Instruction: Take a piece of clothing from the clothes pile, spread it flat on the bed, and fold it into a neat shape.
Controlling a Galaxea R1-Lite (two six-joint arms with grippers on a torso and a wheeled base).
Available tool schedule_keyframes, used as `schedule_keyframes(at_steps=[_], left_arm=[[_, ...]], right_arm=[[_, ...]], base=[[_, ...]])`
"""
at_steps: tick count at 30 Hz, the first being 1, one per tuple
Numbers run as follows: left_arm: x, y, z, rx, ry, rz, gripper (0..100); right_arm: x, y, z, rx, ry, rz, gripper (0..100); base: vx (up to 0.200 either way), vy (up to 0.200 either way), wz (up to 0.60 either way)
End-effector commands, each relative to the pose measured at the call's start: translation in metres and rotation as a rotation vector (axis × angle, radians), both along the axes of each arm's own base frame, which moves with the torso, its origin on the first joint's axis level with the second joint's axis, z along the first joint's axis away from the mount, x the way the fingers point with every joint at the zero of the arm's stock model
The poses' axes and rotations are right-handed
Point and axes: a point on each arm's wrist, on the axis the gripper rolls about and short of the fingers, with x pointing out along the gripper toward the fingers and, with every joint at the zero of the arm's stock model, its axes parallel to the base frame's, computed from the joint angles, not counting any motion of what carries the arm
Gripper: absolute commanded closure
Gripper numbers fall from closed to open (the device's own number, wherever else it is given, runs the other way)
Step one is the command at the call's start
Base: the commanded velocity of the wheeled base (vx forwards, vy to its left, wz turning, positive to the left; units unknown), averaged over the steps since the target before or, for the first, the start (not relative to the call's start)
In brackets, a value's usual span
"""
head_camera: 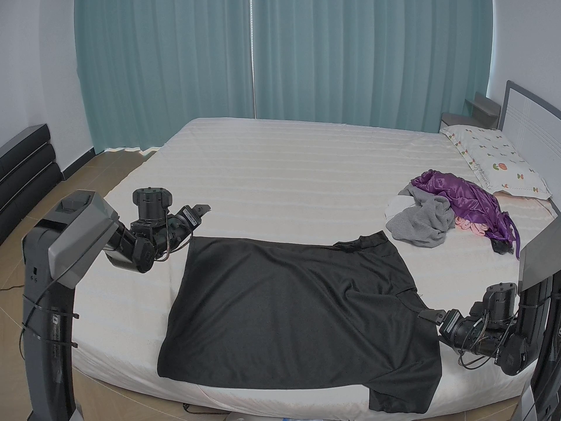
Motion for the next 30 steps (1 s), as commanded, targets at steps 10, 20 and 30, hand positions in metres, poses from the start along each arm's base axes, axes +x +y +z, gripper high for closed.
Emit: schedule_keyframes(at_steps=[10, 20, 30], left_arm=[[0.044, 0.002, -0.075, 0.049, 0.112, 0.071, 0], [0.056, 0.007, -0.08, 0.064, 0.072, 0.124, 0], [0.065, 0.007, -0.091, 0.08, 0.131, 0.129, 0]], right_arm=[[-0.004, 0.003, 0.0, 0.02, 0.014, 0.003, 0], [-0.005, 0.008, 0.0, 0.02, 0.012, 0.025, 0], [-0.004, 0.011, 0.006, 0.024, -0.013, 0.037, 0]], base=[[0.0, 0.0, 0.0], [0.0, 0.0, 0.0], [0.0, 0.0, 0.0]])
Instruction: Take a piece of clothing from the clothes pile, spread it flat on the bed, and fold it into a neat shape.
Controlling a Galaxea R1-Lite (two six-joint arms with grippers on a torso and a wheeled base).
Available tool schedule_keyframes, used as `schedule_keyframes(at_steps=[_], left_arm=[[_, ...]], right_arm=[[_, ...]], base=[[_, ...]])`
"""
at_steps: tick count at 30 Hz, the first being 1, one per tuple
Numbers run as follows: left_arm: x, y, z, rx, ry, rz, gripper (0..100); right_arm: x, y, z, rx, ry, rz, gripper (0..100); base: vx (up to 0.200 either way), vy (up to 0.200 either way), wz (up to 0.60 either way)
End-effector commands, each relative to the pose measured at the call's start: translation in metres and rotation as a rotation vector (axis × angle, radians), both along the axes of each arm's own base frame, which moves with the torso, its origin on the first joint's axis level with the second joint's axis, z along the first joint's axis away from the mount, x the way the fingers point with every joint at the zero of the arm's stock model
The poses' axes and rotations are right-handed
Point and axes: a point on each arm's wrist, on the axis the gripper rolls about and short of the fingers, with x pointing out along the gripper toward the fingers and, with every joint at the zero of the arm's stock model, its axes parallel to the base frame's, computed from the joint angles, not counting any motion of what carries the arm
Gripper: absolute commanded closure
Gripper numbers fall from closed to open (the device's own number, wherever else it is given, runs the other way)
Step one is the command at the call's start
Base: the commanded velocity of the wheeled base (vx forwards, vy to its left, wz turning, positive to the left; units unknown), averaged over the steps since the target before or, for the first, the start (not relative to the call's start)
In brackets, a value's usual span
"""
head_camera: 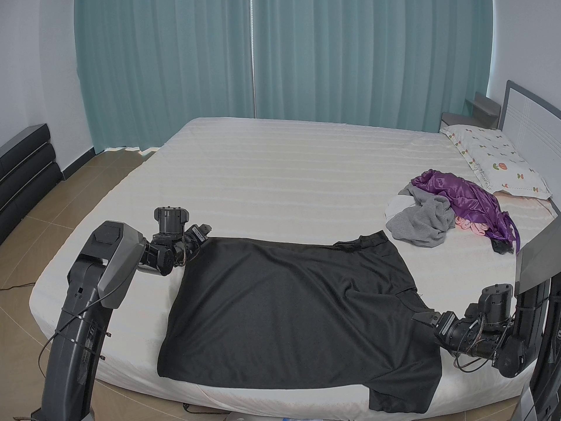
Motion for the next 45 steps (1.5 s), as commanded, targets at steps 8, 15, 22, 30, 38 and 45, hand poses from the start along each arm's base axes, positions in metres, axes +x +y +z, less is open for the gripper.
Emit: schedule_keyframes(at_steps=[8, 15, 22, 30, 38, 45], left_arm=[[0.009, 0.001, -0.003, 0.018, -0.03, 0.059, 100], [0.013, 0.007, 0.008, 0.009, -0.101, 0.127, 100], [0.013, 0.019, 0.022, -0.03, -0.119, 0.166, 100], [0.013, 0.033, 0.029, -0.069, -0.13, 0.231, 100], [0.011, 0.033, 0.026, -0.068, -0.119, 0.231, 100], [0.01, 0.03, 0.023, -0.065, -0.108, 0.226, 100]], right_arm=[[0.021, 0.008, 0.003, 0.007, -0.094, 0.021, 0], [0.095, 0.021, -0.012, -0.036, -0.209, 0.049, 0], [0.181, 0.029, -0.014, -0.067, -0.175, 0.033, 0], [0.241, 0.048, -0.01, -0.169, -0.203, 0.041, 0], [0.273, 0.041, -0.031, -0.238, -0.245, 0.038, 0], [0.289, 0.036, -0.042, -0.257, -0.246, 0.034, 0]], base=[[0.0, 0.0, 0.0], [0.0, 0.0, 0.0], [0.0, 0.0, 0.0], [0.0, 0.0, 0.0], [0.0, 0.0, 0.0], [0.0, 0.0, 0.0]])
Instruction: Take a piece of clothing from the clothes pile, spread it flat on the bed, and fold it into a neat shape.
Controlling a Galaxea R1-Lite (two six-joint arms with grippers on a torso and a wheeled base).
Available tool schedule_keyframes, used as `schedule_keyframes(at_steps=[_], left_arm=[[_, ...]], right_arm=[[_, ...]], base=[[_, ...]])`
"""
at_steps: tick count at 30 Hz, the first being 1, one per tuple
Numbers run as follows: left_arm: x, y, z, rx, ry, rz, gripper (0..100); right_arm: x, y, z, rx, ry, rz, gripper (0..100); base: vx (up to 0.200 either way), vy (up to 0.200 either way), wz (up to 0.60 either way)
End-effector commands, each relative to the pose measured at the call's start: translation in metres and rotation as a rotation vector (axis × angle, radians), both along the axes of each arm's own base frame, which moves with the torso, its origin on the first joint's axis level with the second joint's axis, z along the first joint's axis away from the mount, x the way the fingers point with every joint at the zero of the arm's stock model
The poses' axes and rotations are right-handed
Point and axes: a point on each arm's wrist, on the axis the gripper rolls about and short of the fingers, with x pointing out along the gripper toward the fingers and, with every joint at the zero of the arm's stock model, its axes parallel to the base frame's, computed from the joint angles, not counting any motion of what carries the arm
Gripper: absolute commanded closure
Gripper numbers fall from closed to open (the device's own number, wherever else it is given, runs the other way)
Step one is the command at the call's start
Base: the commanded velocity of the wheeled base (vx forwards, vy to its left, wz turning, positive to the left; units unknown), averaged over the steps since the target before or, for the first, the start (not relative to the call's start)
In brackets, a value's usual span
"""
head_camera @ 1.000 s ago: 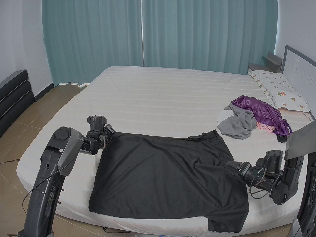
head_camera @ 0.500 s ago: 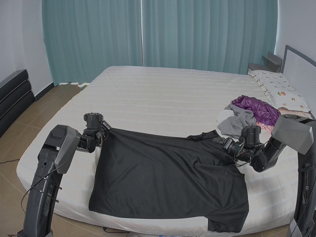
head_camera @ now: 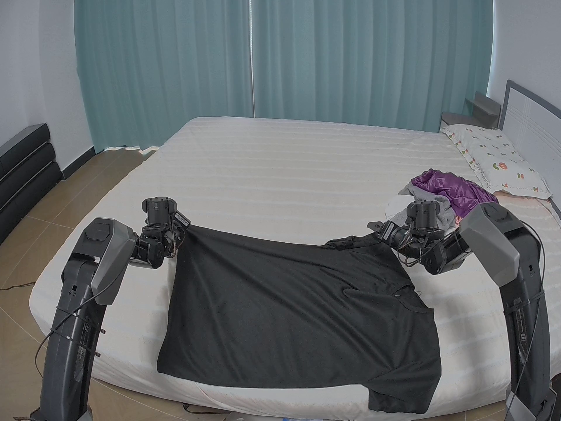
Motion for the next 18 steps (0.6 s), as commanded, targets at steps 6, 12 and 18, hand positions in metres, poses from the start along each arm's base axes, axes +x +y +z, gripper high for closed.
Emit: schedule_keyframes(at_steps=[6, 12, 18], left_arm=[[-0.0013, -0.0014, 0.0016, -0.002, 0.004, -0.001, 100], [-0.0014, -0.0023, 0.002, -0.003, 0.007, -0.004, 100], [-0.0012, -0.0041, 0.002, -0.002, 0.006, -0.01, 100]], right_arm=[[0.0113, -0.0044, -0.037, -0.02, 0.039, -0.01, 0], [0.0125, -0.0042, -0.0359, -0.015, 0.034, -0.012, 100], [0.0135, -0.0095, -0.0356, -0.028, 0.03, -0.047, 100]], base=[[0.0, 0.0, 0.0], [0.0, 0.0, 0.0], [0.0, 0.0, 0.0]])
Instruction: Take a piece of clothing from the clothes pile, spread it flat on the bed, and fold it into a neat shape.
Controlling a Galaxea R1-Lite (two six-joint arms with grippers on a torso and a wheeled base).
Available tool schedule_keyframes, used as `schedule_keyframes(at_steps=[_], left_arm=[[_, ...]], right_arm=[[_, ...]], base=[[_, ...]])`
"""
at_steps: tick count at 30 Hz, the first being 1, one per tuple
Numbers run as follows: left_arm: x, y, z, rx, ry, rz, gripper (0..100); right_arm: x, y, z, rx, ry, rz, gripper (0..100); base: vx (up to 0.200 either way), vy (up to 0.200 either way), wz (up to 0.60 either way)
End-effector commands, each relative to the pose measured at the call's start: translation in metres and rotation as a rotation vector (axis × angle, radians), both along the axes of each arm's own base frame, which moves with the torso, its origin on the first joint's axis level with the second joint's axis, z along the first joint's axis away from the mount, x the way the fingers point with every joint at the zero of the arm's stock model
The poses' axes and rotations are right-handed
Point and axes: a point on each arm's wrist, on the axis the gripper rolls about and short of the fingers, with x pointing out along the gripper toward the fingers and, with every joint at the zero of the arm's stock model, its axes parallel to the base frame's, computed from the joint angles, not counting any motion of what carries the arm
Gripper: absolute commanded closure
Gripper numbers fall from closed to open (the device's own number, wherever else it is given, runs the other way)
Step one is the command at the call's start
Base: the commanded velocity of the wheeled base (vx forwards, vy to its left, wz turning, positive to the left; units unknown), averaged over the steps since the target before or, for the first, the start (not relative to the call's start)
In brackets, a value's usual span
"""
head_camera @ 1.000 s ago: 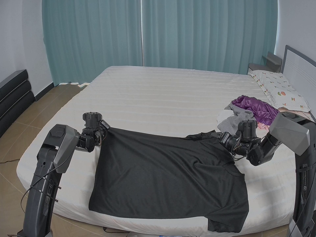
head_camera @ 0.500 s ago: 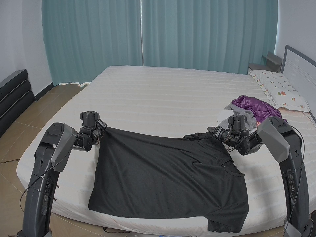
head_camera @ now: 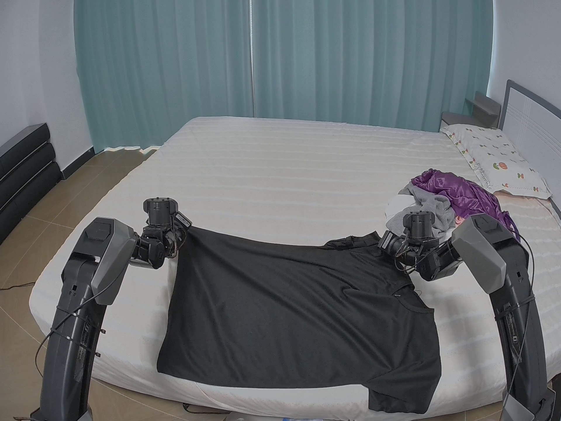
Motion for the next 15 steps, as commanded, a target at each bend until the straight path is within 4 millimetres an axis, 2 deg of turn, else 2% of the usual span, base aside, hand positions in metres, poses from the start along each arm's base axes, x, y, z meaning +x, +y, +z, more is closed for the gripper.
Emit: schedule_keyframes(at_steps=[1, 8, 15], left_arm=[[0.0, -0.001, 0.002, -0.001, -0.005, -0.002, 100], [0.003, -0.001, 0.005, 0.0, -0.021, -0.008, 100], [0.006, -0.001, 0.01, 0.006, -0.048, -0.014, 100]], right_arm=[[0.001, -0.003, 0.0, 0.0, -0.002, -0.009, 100], [0.006, -0.02, 0.01, -0.005, -0.052, -0.075, 100], [0.018, -0.038, 0.039, -0.006, -0.159, -0.144, 100]], base=[[0.0, 0.0, 0.0], [0.0, 0.0, 0.0], [0.0, 0.0, 0.0]])
